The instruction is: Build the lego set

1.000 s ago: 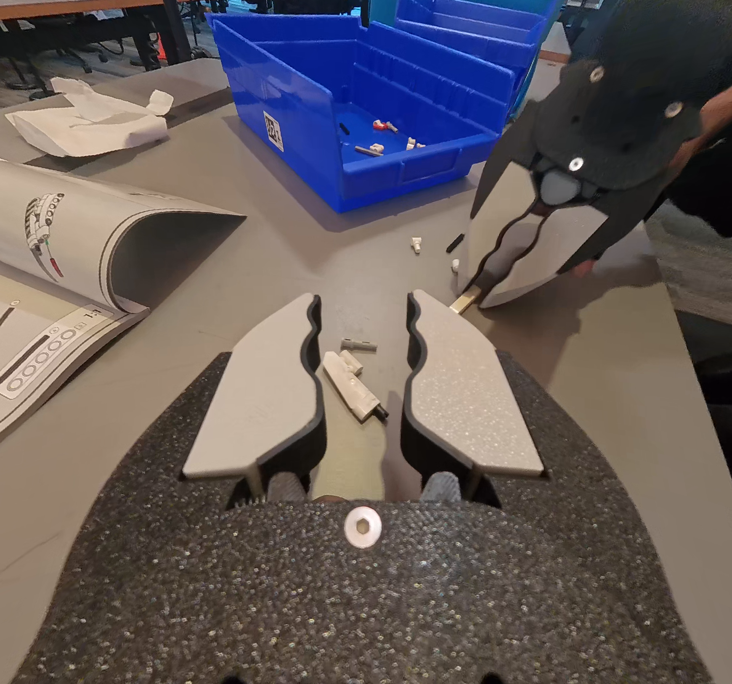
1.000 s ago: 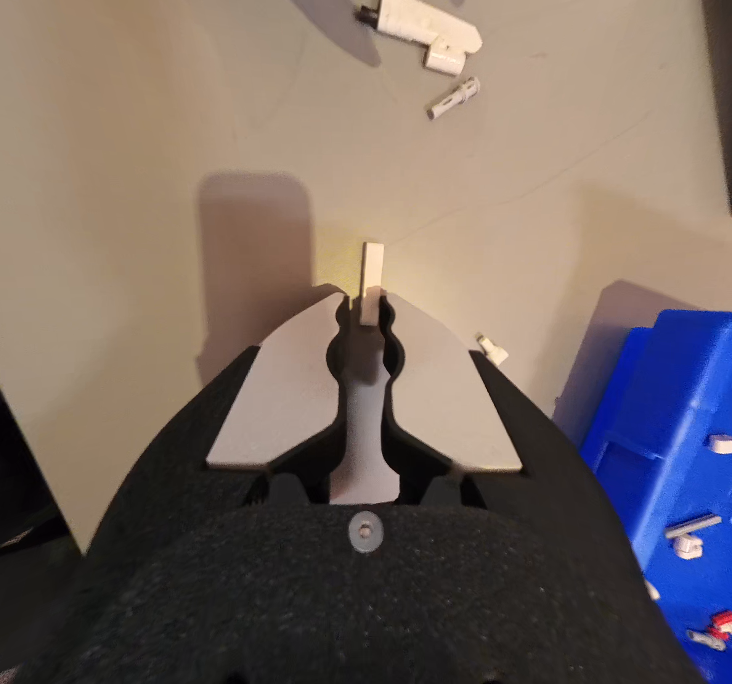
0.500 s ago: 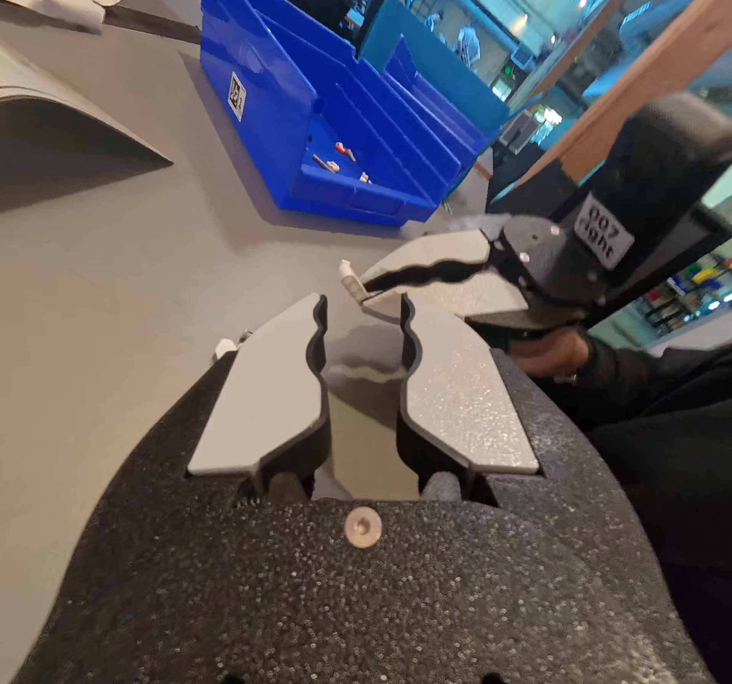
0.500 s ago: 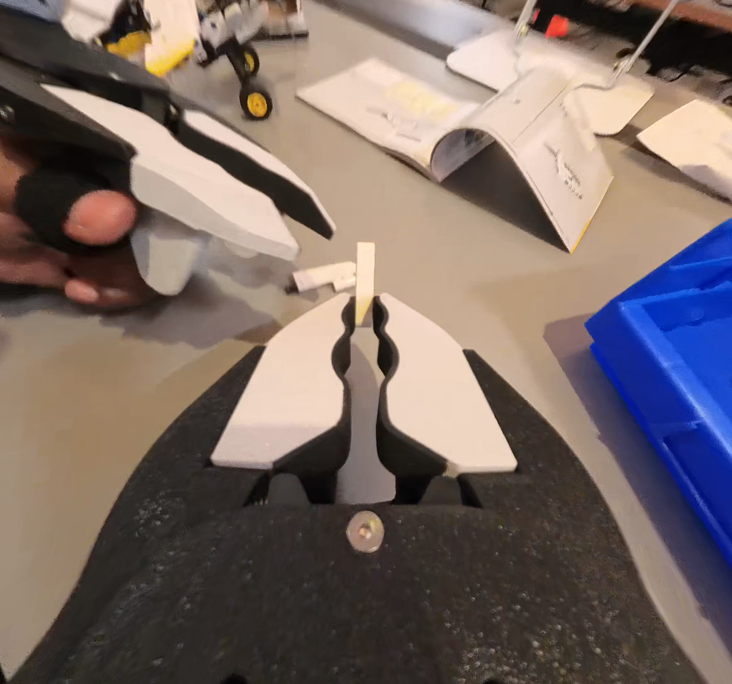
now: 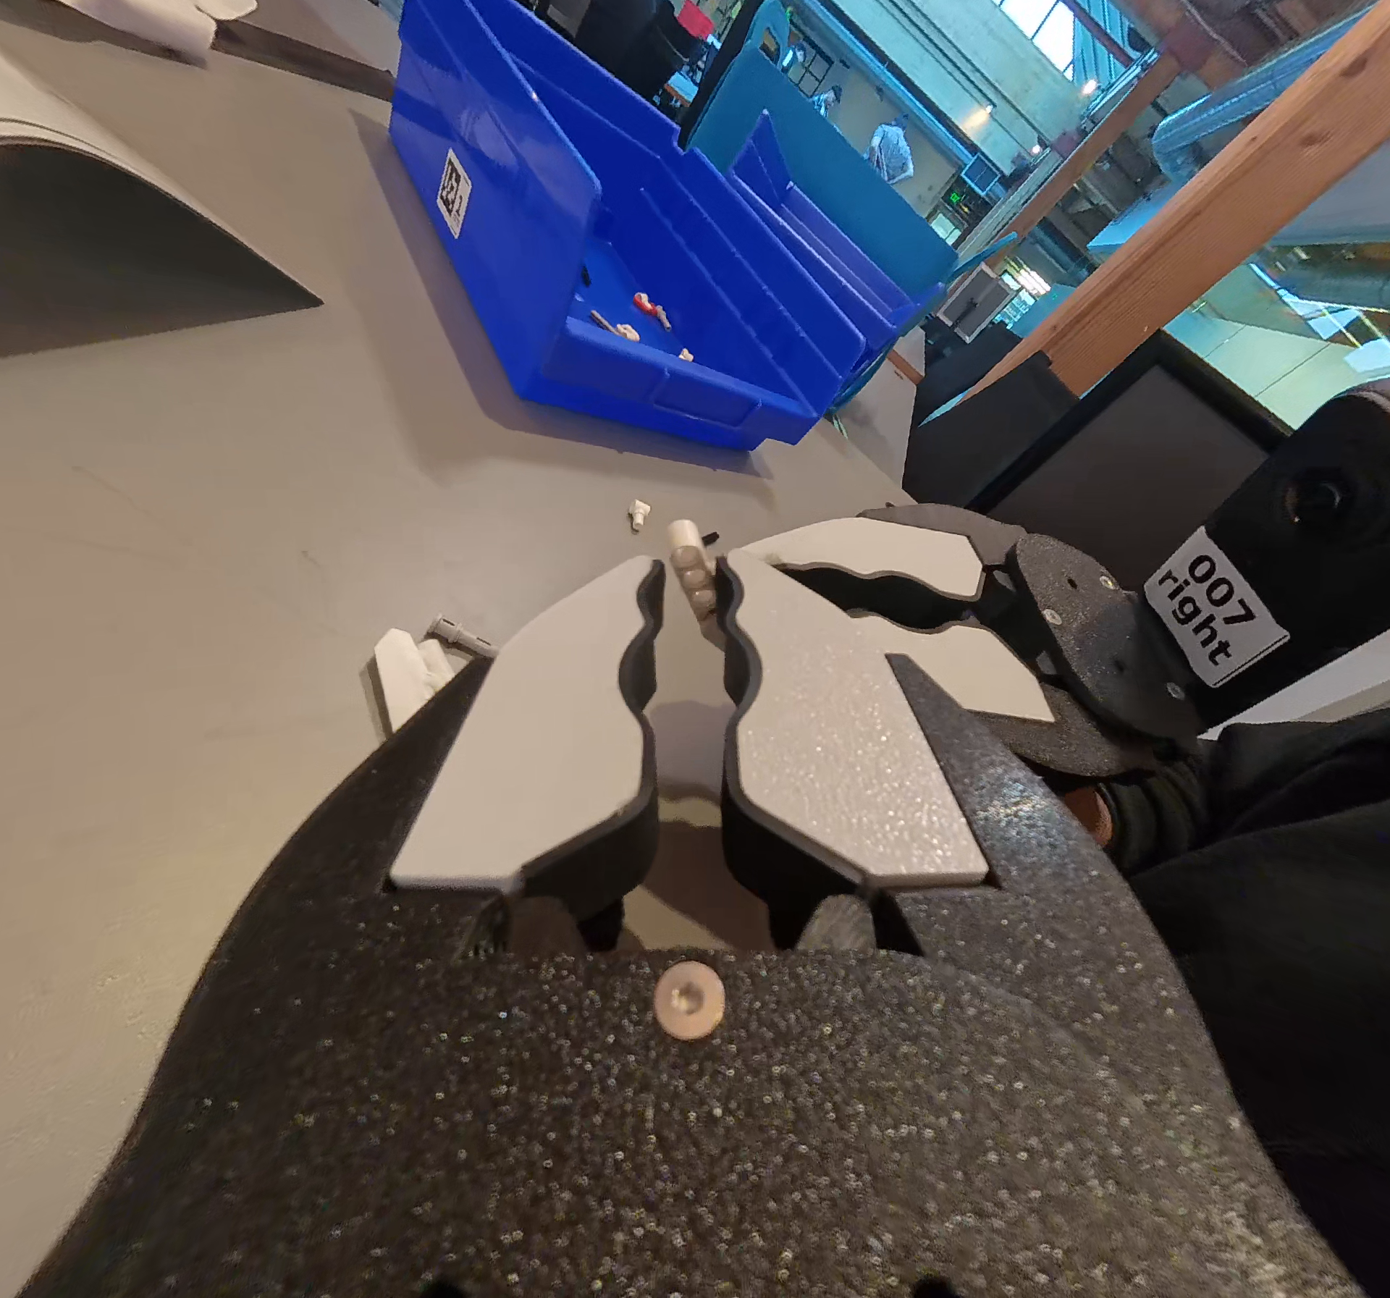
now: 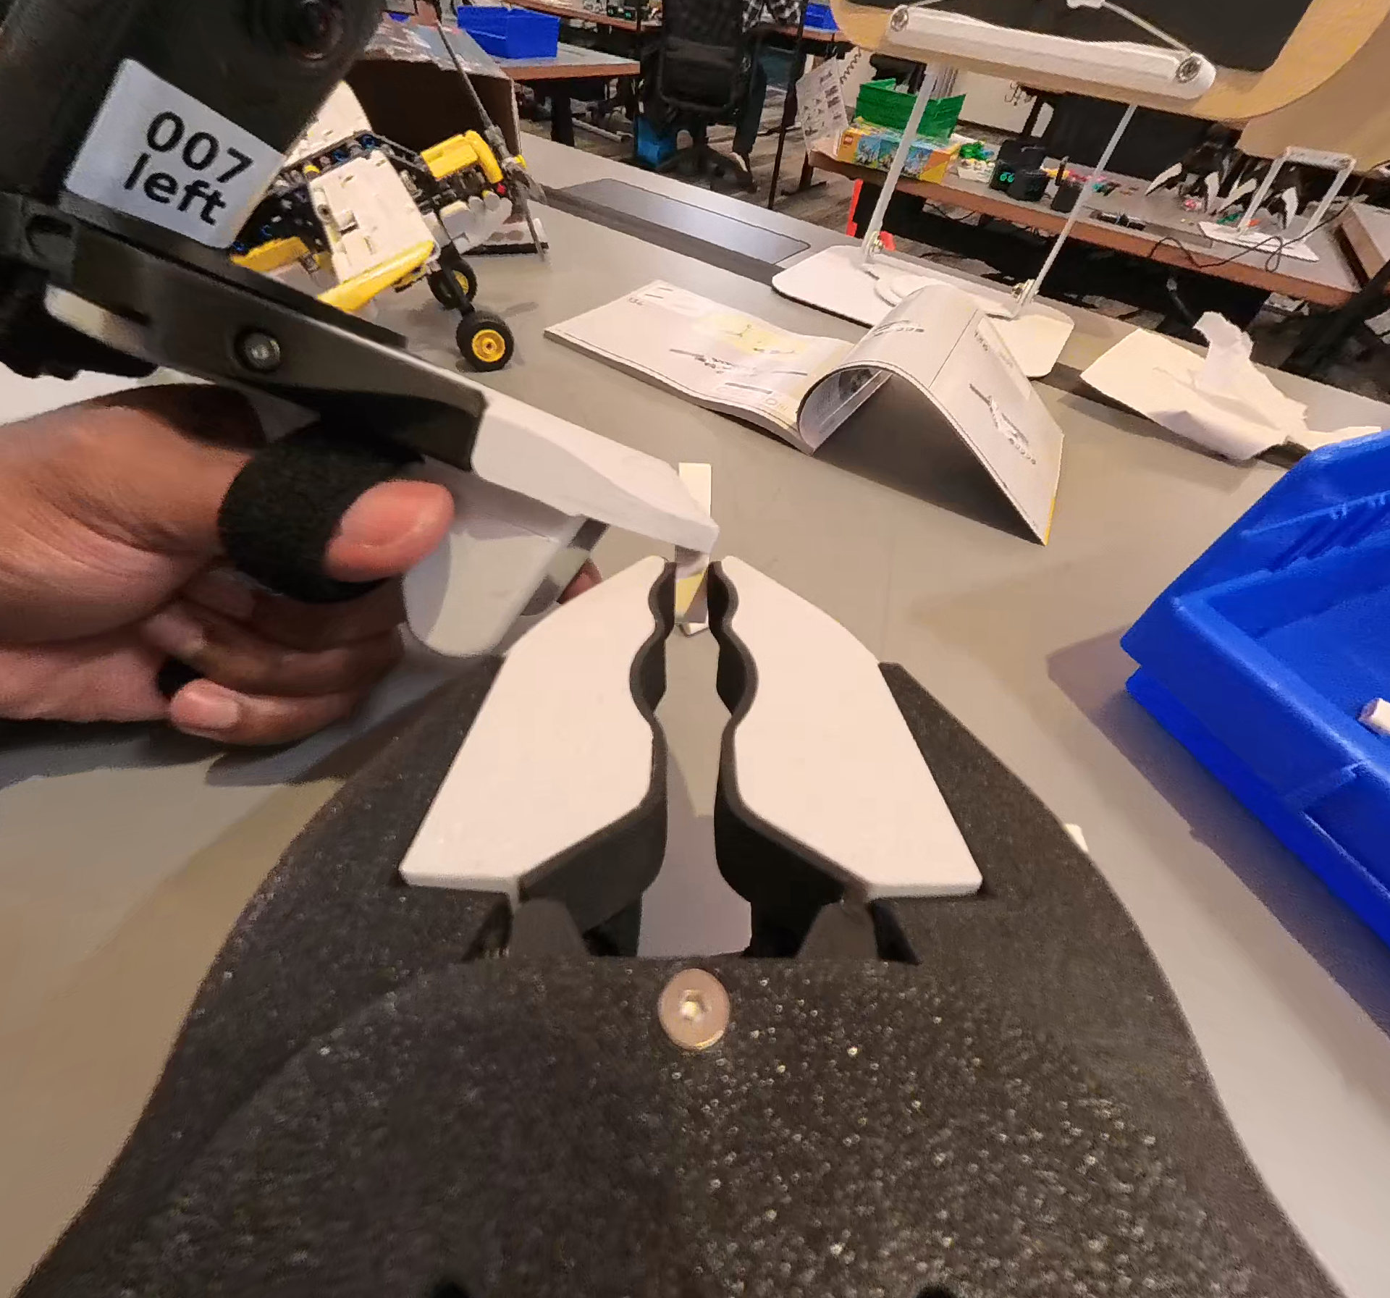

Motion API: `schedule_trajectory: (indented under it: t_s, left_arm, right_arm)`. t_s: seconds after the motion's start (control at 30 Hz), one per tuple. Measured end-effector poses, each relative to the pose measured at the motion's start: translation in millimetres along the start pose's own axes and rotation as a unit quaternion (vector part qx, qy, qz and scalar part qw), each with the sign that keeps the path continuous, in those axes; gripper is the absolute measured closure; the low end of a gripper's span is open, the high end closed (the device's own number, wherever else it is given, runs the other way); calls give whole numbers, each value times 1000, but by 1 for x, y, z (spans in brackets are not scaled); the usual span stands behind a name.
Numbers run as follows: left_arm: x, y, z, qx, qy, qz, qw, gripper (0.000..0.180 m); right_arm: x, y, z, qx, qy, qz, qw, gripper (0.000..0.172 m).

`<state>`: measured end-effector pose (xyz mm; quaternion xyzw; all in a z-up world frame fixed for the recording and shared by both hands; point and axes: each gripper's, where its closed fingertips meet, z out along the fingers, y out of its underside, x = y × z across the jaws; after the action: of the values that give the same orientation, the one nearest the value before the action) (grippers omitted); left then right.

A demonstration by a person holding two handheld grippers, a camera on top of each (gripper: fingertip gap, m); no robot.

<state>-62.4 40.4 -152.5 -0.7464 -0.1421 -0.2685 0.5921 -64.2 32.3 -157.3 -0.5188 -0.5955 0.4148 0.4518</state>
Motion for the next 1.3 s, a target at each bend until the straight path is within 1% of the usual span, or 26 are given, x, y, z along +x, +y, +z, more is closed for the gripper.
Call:
schedule_trajectory:
  t_s: [0.1,0.23,0.33,0.4,0.43,0.53,0.6,0.67,0.73,0.77,0.87,0.93,1.0,1.07,1.17,1.3]
  left_arm:
    - [5,-3,-1,21,7,7,1000,169]
    - [8,-4,-2,35,11,17,999,172]
    - [10,-6,-4,38,9,48,998,173]
    - [11,-11,-8,53,8,66,996,173]
    - [12,-13,-9,53,11,72,996,173]
    - [13,-8,-8,27,14,96,995,173]
    - [14,-2,-6,11,17,110,994,173]
    - [16,3,-3,-6,18,133,991,173]
    - [17,9,-1,-24,18,156,987,173]
    - [19,11,0,-28,20,162,986,173]
    - [21,14,2,-35,25,171,984,173]
    - [21,16,2,-43,27,172,984,173]
    - [21,16,3,-45,29,171,984,173]
    - [20,17,3,-50,31,173,983,173]
    - [18,21,3,-65,31,172,983,173]
    - [14,25,3,-86,32,164,982,173]
  right_arm:
    - [-1,-4,-3,14,7,-1,1000,164]
    - [-3,-4,-4,13,9,-7,1000,164]
    - [-9,-3,-4,11,-16,-15,1000,163]
    - [-10,3,-6,-8,-49,-33,998,162]
    - [-5,7,-9,-21,-58,-42,997,158]
    - [34,27,-21,-87,-49,-60,993,157]
    - [62,48,-31,-155,-51,-65,984,157]
    - [75,66,-40,-218,-76,-75,970,158]
    - [76,78,-47,-260,-125,-119,950,158]
    - [81,80,-49,-270,-136,-154,941,158]
    - [92,77,-52,-278,-187,-237,912,158]
    - [93,77,-53,-285,-239,-256,892,158]
    - [98,76,-47,-287,-258,-282,879,158]
    - [109,77,-35,-297,-247,-298,873,158]
    - [118,81,-20,-315,-236,-280,876,158]
    - [120,88,-14,-322,-236,-287,871,158]
